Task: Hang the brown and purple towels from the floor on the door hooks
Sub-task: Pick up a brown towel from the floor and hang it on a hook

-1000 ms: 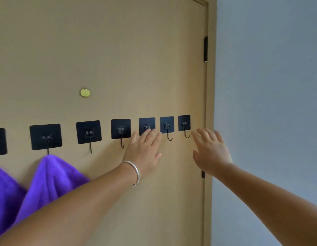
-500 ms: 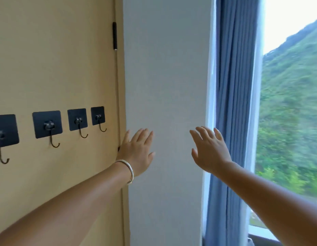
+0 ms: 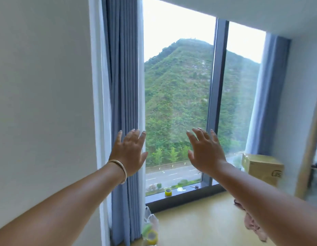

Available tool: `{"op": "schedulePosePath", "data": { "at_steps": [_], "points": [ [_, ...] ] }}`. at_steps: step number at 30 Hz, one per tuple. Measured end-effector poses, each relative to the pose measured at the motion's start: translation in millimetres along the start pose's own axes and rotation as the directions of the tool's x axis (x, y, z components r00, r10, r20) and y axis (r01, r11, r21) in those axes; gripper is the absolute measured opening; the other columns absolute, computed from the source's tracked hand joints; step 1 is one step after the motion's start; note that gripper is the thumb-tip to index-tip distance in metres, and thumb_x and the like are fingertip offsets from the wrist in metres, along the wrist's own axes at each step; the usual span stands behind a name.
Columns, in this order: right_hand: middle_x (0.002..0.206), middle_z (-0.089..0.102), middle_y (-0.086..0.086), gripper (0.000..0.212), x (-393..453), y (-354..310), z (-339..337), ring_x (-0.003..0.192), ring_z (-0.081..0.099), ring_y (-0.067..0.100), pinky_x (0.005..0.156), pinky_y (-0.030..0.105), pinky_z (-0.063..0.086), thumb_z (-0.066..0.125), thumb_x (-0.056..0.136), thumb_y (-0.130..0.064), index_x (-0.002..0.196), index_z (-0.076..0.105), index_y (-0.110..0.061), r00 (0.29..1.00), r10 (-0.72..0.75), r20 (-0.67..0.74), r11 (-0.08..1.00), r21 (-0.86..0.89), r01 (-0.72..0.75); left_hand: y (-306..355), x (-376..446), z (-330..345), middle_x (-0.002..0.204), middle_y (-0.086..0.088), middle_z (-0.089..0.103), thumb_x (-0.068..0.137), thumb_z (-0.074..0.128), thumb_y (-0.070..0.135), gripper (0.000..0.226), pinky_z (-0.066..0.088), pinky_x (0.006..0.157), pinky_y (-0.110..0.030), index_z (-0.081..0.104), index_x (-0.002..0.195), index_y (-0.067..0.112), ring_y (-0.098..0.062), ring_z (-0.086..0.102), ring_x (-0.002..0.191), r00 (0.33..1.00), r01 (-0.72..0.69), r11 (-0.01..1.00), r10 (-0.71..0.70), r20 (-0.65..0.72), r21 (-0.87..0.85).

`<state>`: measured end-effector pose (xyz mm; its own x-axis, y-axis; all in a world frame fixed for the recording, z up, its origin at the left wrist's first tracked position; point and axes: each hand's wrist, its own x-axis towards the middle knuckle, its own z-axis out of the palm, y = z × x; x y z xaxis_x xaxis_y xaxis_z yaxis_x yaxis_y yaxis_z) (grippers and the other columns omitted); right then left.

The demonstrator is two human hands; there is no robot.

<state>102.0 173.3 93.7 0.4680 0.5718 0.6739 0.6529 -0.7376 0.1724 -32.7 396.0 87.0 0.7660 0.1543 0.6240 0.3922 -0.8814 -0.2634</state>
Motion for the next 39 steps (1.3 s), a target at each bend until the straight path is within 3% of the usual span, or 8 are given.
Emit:
{"op": "schedulePosePath", "data": {
  "at_steps": [8, 16, 26, 39],
  "points": [
    [0.152, 0.033, 0.004, 0.066, -83, 164, -35, 0.141, 0.027, 0.022, 0.117, 0.051, 0.015, 0.054, 0.089, -0.035, 0.147, 0.030, -0.019, 0.961, 0.274, 0.040, 0.944, -0.203, -0.261, 177, 74, -10, 0.159, -0.004, 0.016, 0.096, 0.030, 0.054, 0.071, 0.009, 0.116, -0.052, 0.009, 0.152, 0.018, -0.021, 0.016, 0.146, 0.965, -0.259, 0.943, 0.242, -0.104, -0.208],
    [0.155, 0.028, 0.004, 0.069, -190, 300, -74, 0.144, 0.021, 0.021, 0.117, 0.049, 0.013, 0.051, 0.091, -0.038, 0.150, 0.024, -0.016, 0.867, 0.496, 0.042, 0.806, -0.393, -0.442, 363, 98, -36, 0.160, -0.003, 0.012, 0.096, 0.029, 0.053, 0.070, 0.007, 0.118, -0.053, 0.007, 0.153, 0.018, -0.020, 0.011, 0.147, 0.869, -0.494, 0.815, 0.448, -0.211, -0.303],
    [0.156, 0.021, 0.004, 0.071, -296, 416, -129, 0.145, 0.016, 0.021, 0.118, 0.046, 0.010, 0.048, 0.093, -0.039, 0.151, 0.016, -0.013, 0.761, 0.649, 0.022, 0.644, -0.548, -0.533, 544, 102, -74, 0.160, -0.002, 0.014, 0.095, 0.029, 0.055, 0.072, 0.007, 0.118, -0.053, 0.004, 0.152, 0.018, -0.019, 0.013, 0.147, 0.761, -0.648, 0.656, 0.543, -0.355, -0.386],
    [0.159, 0.014, 0.003, 0.069, -360, 521, -139, 0.147, 0.008, 0.019, 0.119, 0.045, 0.004, 0.042, 0.094, -0.038, 0.152, 0.012, -0.014, 0.608, 0.793, -0.021, 0.452, -0.649, -0.612, 707, 139, -70, 0.157, -0.001, 0.020, 0.095, 0.030, 0.056, 0.072, 0.009, 0.116, -0.052, 0.009, 0.152, 0.018, -0.020, 0.018, 0.145, 0.644, -0.764, 0.484, 0.609, -0.463, -0.427]
  ]
}}
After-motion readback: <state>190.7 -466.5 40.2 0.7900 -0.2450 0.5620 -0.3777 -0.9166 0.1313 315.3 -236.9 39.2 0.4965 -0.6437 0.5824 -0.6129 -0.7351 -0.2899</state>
